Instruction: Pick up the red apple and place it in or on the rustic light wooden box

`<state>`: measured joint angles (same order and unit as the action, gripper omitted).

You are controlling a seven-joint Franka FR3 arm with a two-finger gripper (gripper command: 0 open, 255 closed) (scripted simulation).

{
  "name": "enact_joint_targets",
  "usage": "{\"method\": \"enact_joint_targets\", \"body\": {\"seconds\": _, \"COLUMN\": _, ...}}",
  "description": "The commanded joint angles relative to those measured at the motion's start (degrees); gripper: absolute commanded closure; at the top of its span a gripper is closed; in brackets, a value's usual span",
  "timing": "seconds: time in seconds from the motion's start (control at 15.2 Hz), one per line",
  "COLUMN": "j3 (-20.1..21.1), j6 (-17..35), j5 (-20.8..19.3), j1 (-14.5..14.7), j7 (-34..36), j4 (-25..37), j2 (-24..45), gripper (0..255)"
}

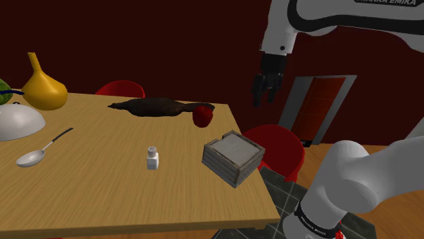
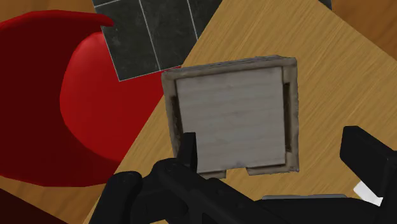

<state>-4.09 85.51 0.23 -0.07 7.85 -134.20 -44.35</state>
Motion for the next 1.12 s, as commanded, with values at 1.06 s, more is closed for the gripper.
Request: {"method": "enact_joint_targets", "body": {"seconds": 1.06, "j3": -0.6, "j6": 38.9, "j5": -5.7, "j1": -3.5, "j7": 4.5, "j4": -3.1, "j2": 21.5, "gripper": 0}}
